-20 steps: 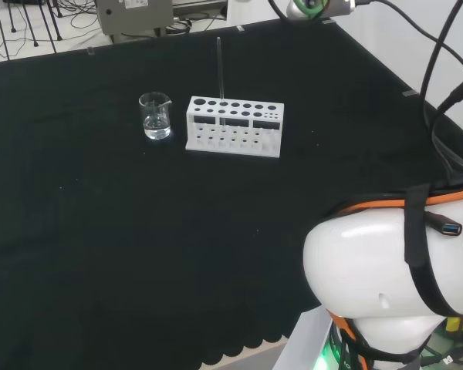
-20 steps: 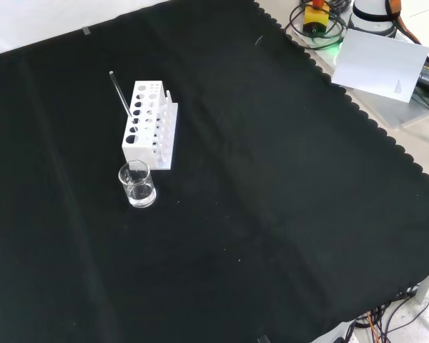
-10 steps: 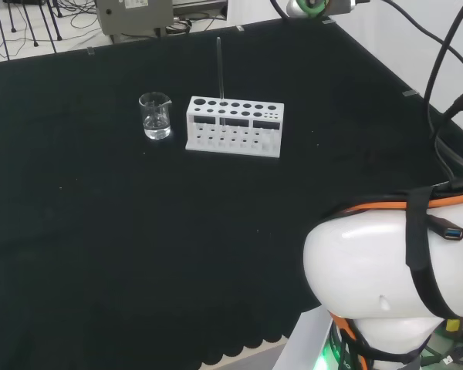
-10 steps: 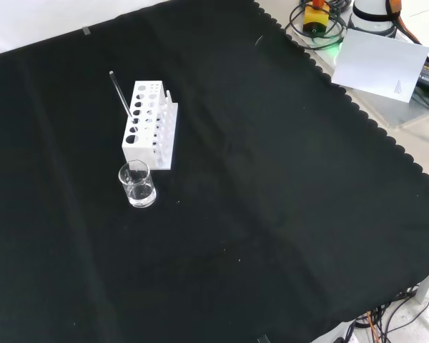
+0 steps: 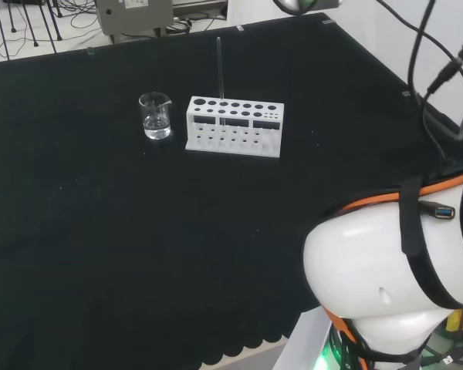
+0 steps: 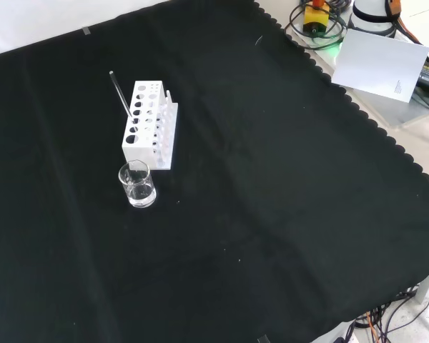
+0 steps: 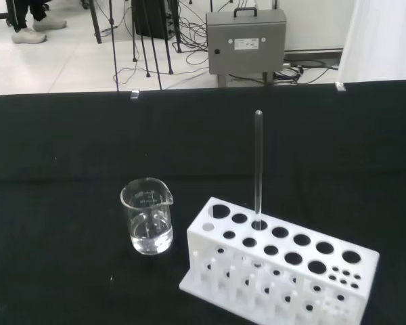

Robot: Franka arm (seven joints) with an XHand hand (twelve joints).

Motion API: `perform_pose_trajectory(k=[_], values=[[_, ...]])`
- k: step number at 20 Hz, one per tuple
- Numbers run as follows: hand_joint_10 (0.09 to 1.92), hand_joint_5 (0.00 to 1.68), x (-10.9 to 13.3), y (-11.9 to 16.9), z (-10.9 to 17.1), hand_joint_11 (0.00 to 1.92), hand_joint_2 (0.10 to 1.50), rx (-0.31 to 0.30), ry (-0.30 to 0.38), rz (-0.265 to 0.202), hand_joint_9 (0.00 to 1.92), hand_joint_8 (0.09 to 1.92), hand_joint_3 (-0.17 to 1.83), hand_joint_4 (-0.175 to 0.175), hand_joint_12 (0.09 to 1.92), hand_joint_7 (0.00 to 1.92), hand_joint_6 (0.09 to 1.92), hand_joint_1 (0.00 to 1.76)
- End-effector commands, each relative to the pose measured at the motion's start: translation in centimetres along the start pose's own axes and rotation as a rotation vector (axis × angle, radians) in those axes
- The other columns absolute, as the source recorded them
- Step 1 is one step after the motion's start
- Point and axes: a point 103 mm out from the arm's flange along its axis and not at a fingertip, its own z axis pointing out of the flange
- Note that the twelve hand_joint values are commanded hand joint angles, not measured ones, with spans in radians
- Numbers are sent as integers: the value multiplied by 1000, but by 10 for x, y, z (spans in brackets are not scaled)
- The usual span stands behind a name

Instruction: Take the glass rod from the white test tube rack.

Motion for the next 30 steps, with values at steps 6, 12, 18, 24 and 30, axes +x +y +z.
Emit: perform_pose_trajectory(k=[6,12,18,24,30], values=[[936,318,-16,78,15,562,1184,-13,9,-50,849,955,-175,-175,1374,508,87,679],[993,360,-23,119,28,622,1187,-24,27,-71,941,963,-175,-175,1361,578,87,689],[1101,456,-41,148,51,702,1197,-16,38,-84,1029,966,-175,-175,1330,652,186,713],[1165,404,-49,175,65,796,1214,10,43,-89,1066,985,-175,-175,1317,675,799,724],[1163,475,-55,202,87,845,1241,25,77,-111,1076,1002,-175,-175,1318,695,979,742]])
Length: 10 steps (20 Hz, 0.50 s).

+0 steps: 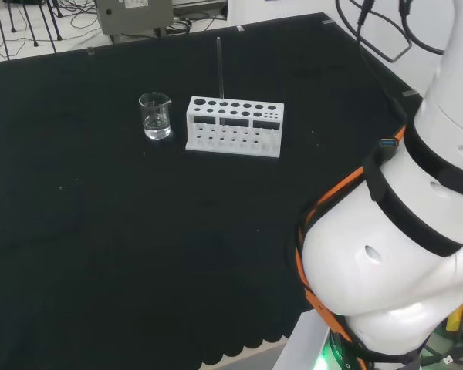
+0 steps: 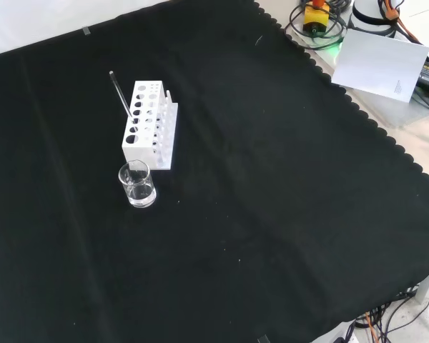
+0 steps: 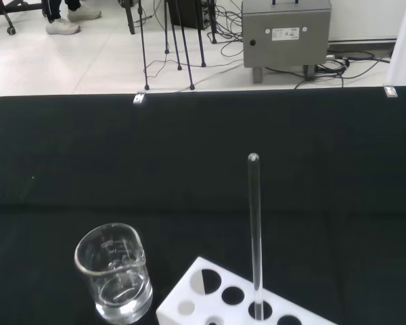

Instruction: Take the glass rod from the white test tube rack.

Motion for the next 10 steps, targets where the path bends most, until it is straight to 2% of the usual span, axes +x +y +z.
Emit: perform_pose_trajectory(k=[1,5,10], values=[[1163,475,-17,33,21,862,1242,4,33,-22,1077,1005,-175,-175,1314,697,988,742],[1152,479,-20,47,26,954,1242,12,27,-23,1088,1016,-175,-175,1313,724,1010,746],[1108,487,-18,58,48,1035,1230,13,36,-39,1122,1020,-175,-175,1313,761,1020,760]])
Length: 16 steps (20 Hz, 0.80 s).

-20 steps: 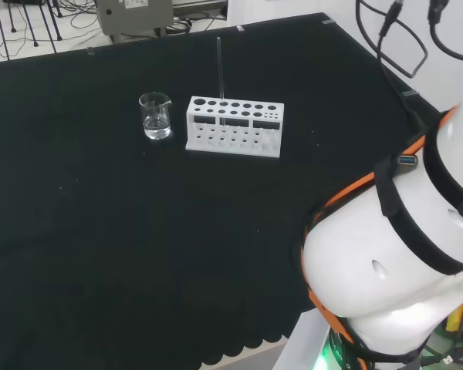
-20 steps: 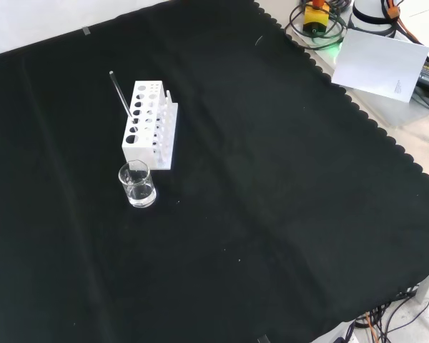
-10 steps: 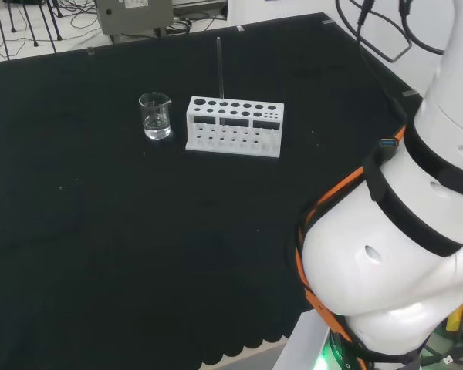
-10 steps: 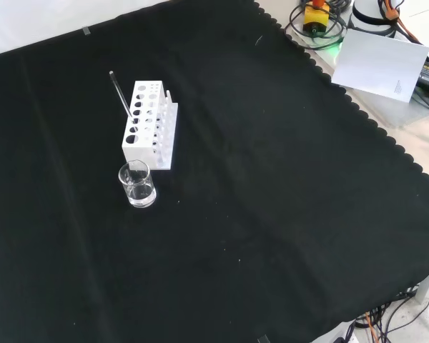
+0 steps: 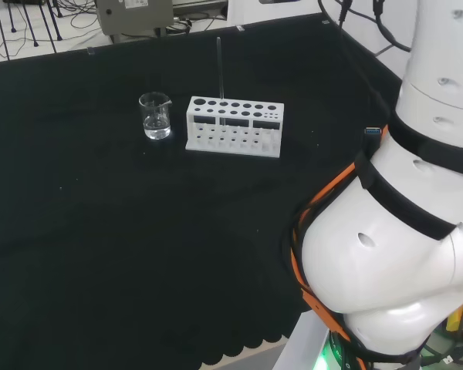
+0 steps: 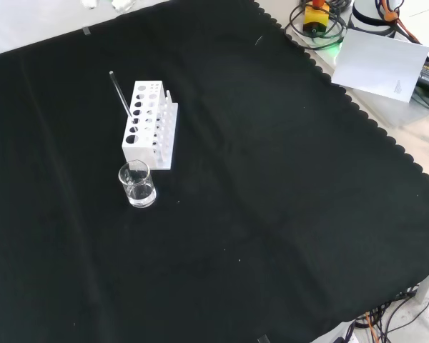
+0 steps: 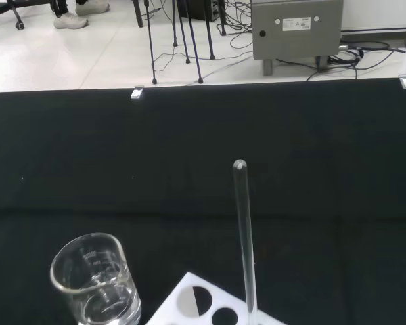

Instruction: Take the glass rod from the white test tube rack.

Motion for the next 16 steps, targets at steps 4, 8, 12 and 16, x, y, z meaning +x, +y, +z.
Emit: perform_pose_trajectory(k=[4,8,12,16], values=[[1079,490,0,21,34,1084,1225,11,18,-36,1147,1019,-175,-175,1314,777,1020,765],[1064,490,3,24,46,1113,1224,28,10,-54,1172,1020,-175,-175,1320,785,1018,768],[1060,486,5,27,58,1118,1223,43,11,-62,1179,1022,-175,-175,1323,790,1014,769],[1058,485,3,31,69,1127,1222,52,21,-64,1190,1025,-175,-175,1328,802,1013,770]])
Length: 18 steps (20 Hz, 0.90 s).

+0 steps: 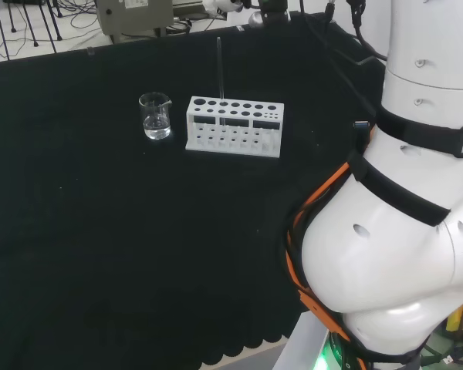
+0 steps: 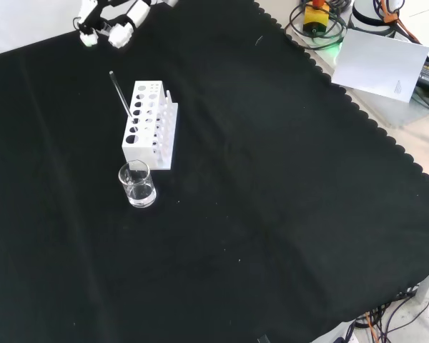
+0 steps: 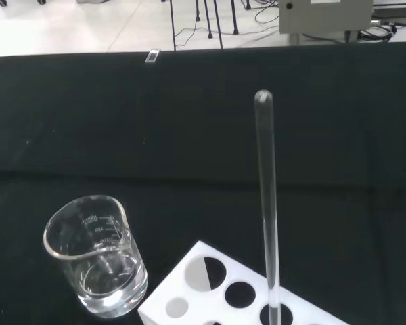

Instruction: Take the glass rod from the white test tube rack.

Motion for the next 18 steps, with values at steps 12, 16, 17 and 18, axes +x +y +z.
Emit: perform_pose_trajectory(k=[12,16,17,18], values=[[1011,579,-10,15,33,1232,1219,30,-19,-28,1284,1010,-175,-175,1312,980,984,798],[1006,600,-18,19,49,1212,1214,45,-10,-22,1306,1001,-175,-175,1332,1015,969,798],[1005,602,-19,19,52,1209,1213,47,-8,-21,1313,1000,-175,-175,1335,1019,967,798],[1004,602,-20,19,55,1206,1212,49,-5,-20,1320,999,-175,-175,1338,1022,966,798]])
